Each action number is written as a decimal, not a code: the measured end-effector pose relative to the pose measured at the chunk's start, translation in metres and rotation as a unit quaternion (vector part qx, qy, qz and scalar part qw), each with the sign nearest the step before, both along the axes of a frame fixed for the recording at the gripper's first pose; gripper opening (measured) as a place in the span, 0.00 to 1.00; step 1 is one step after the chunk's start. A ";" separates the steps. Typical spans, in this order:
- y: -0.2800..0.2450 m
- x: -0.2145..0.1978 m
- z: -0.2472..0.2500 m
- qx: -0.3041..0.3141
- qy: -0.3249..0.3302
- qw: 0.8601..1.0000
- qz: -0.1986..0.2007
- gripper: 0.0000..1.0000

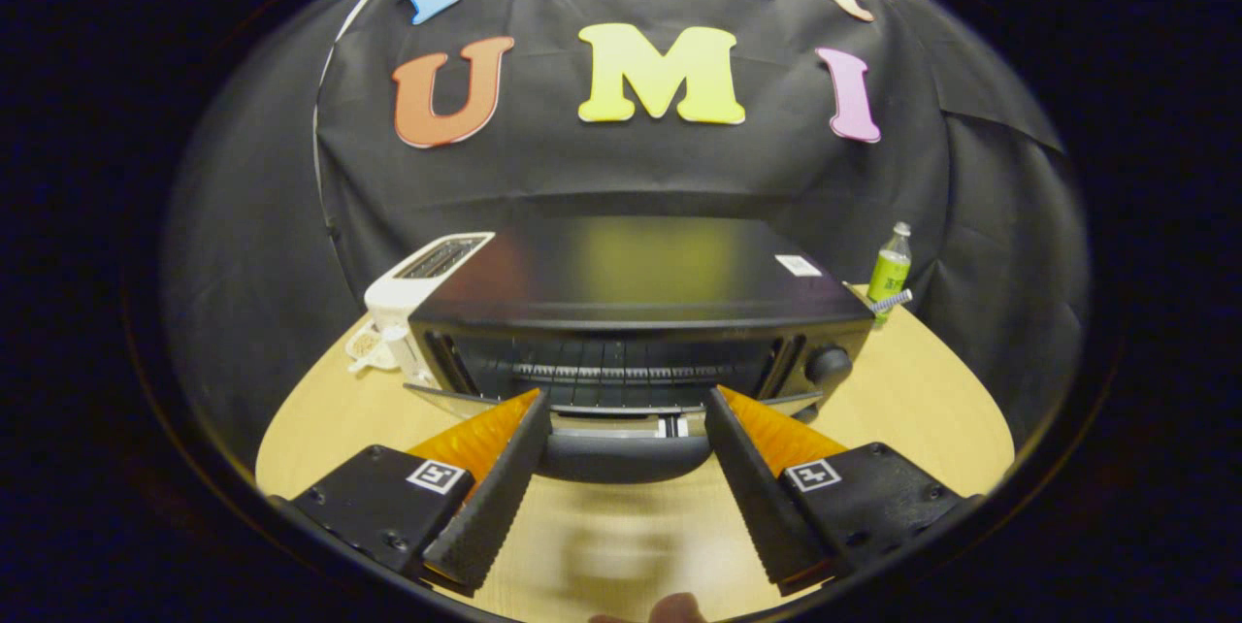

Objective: Open the toaster oven, put the food inside, and close the toaster oven door.

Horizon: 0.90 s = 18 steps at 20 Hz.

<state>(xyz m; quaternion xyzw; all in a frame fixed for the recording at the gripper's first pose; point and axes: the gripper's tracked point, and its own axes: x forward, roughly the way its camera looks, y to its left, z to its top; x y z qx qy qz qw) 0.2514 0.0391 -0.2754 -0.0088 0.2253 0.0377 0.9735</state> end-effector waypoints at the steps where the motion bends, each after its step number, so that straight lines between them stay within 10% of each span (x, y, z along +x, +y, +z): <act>1: -0.001 -0.012 -0.008 -0.009 0.009 1.000 0.000 1.00; 12: -0.001 -0.108 0.028 0.022 0.034 0.998 0.052 1.00; 18: 0.087 -0.190 0.027 0.104 0.164 0.957 0.214 1.00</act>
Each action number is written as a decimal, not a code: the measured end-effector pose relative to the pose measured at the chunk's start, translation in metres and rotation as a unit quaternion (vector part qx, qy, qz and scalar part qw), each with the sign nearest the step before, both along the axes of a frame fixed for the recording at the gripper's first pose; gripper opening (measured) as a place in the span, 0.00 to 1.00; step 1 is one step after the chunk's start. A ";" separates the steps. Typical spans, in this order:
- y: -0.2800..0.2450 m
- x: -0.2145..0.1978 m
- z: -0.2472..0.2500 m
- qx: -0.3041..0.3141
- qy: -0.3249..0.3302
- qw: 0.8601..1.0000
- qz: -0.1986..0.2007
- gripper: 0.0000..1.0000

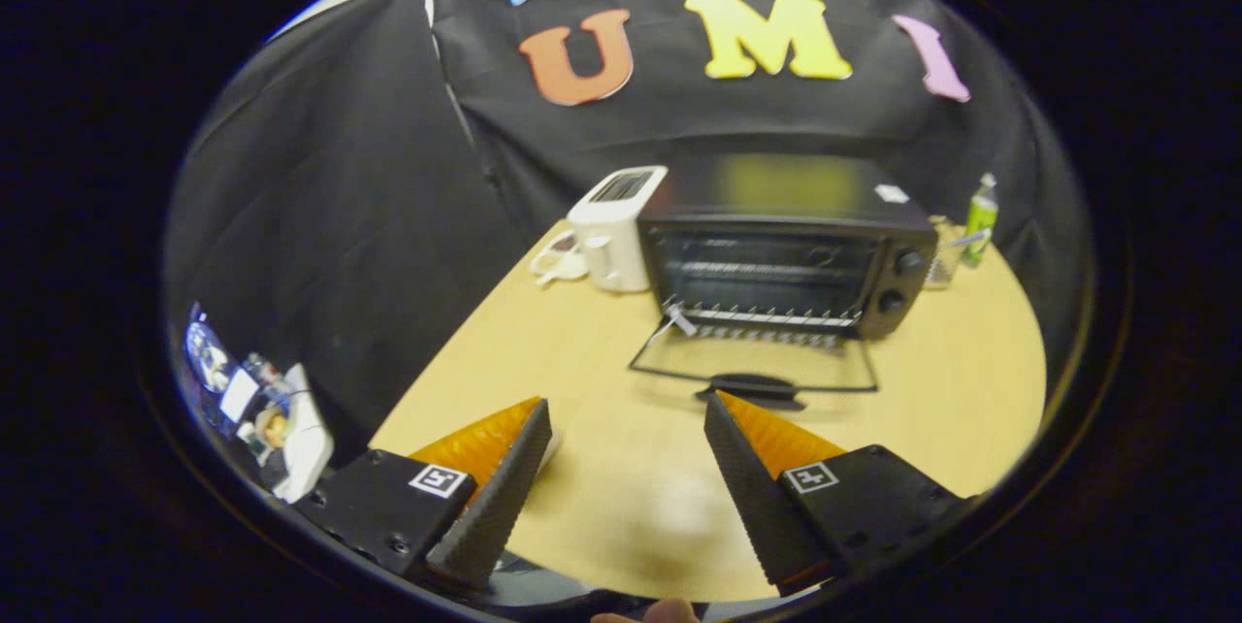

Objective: Open the toaster oven, put the food inside, and close the toaster oven door.

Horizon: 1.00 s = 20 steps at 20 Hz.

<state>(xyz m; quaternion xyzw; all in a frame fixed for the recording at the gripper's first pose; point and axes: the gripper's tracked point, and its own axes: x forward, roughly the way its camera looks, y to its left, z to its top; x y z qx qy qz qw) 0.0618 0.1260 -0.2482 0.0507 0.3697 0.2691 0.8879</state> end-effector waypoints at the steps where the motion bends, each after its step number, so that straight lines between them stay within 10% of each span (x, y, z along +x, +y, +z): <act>1: 0.013 -0.011 -0.004 0.012 0.027 0.999 0.018 1.00; 5: 0.052 -0.045 -0.023 0.048 0.132 0.988 0.057 1.00; 11: 0.073 -0.055 -0.058 0.125 0.312 0.942 0.003 0.98; 17: 0.082 -0.050 -0.075 0.132 0.358 0.924 -0.002 0.81; 20: 0.085 -0.052 -0.082 0.126 0.362 0.924 -0.002 0.56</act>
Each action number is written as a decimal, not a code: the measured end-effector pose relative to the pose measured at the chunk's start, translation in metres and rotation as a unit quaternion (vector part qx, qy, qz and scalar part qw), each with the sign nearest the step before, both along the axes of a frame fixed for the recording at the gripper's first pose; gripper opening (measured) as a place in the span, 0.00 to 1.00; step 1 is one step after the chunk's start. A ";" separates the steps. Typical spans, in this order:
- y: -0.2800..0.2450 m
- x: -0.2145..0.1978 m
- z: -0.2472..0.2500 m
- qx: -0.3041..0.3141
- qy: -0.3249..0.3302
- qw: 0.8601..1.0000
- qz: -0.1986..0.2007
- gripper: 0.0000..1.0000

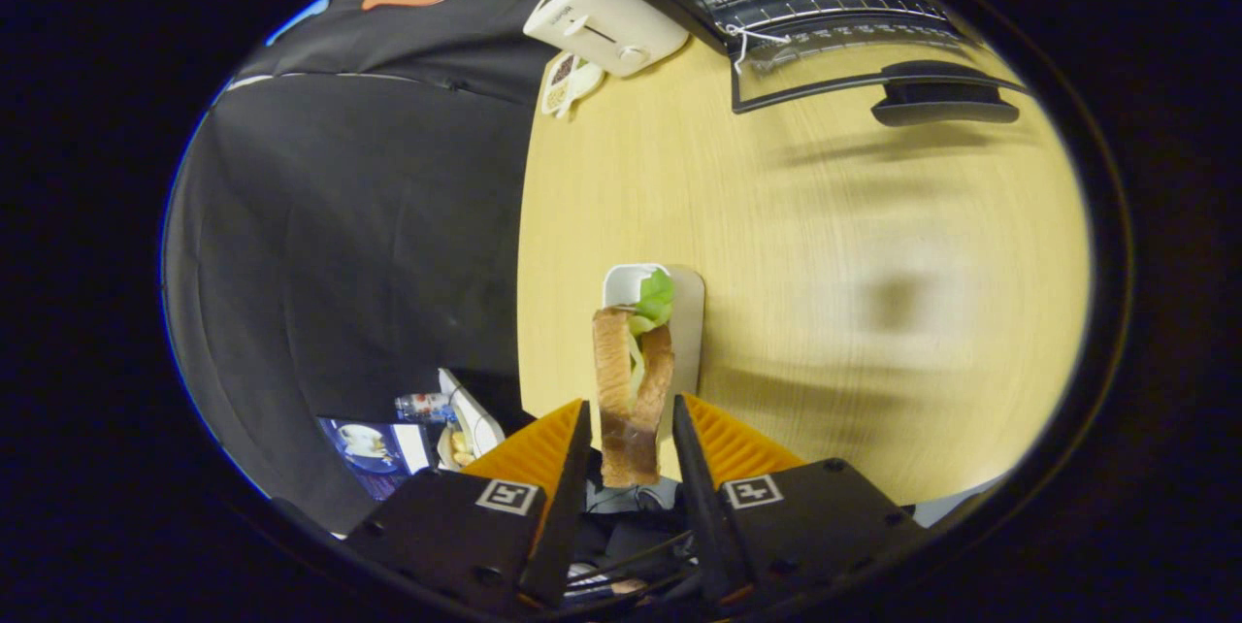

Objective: Open the toaster oven, put the food inside, and close the toaster oven door.

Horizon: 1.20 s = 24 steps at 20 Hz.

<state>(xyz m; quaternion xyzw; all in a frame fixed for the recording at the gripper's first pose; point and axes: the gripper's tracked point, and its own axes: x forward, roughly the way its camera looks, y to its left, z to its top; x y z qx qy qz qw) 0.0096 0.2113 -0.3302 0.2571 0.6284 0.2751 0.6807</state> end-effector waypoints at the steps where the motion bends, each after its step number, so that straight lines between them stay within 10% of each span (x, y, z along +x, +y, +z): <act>1: 0.003 0.000 -0.002 -0.001 0.006 1.000 -0.004 0.49; 12: -0.051 0.016 0.113 0.090 -0.052 0.993 -0.058 0.30; 24: -0.173 0.195 0.095 0.154 -0.118 0.918 -0.347 0.30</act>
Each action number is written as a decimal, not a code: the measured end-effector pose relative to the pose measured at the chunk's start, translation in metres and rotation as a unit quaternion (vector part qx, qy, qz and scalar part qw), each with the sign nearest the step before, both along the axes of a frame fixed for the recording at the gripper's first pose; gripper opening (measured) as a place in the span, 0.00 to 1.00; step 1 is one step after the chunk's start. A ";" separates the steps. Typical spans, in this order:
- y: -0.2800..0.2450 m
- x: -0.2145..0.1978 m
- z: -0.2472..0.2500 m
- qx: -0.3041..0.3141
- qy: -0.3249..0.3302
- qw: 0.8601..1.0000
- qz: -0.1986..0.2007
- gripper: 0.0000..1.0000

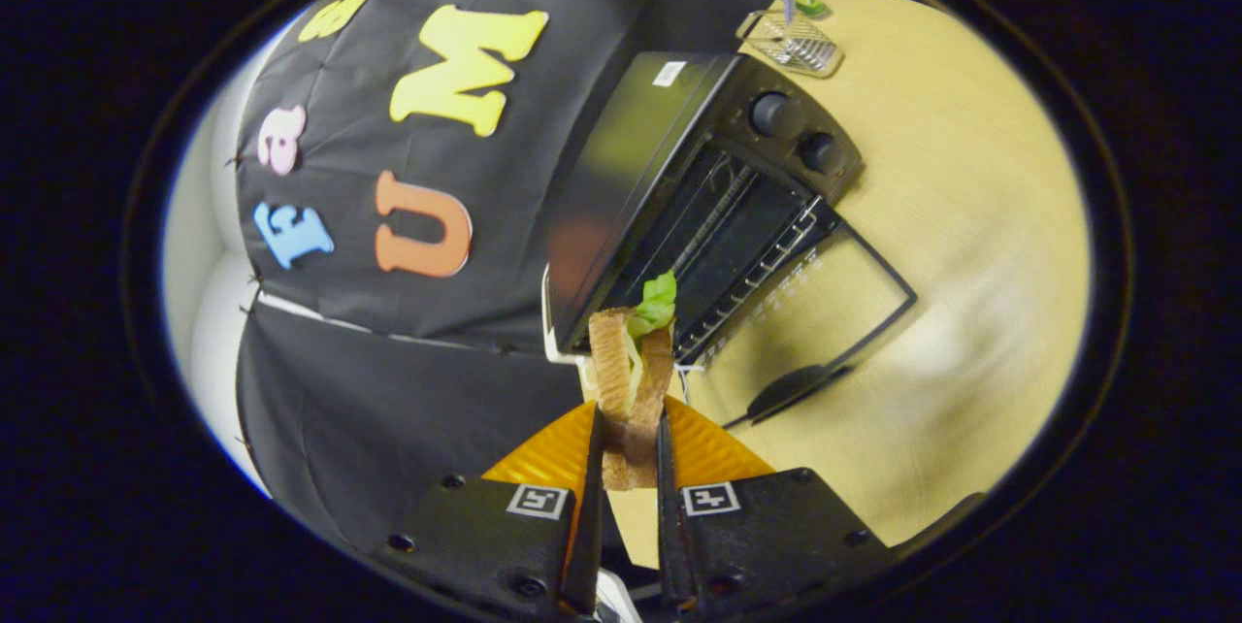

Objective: Open the toaster oven, put the food inside, and close the toaster oven door.

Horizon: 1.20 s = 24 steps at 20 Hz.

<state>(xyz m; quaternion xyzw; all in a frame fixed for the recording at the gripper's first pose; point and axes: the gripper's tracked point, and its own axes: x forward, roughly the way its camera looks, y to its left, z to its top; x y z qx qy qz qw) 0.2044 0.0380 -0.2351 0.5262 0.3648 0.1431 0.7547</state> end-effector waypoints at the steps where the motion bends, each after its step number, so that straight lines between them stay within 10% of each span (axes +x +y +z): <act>1: -0.003 0.016 -0.008 0.011 -0.005 1.000 -0.019 0.29; 13: -0.005 0.137 -0.064 0.074 -0.064 0.983 -0.155 0.30; 19: 0.012 0.151 -0.073 0.061 -0.065 0.985 -0.148 0.36; 24: 0.022 0.147 -0.076 -0.030 -0.072 0.992 -0.096 0.63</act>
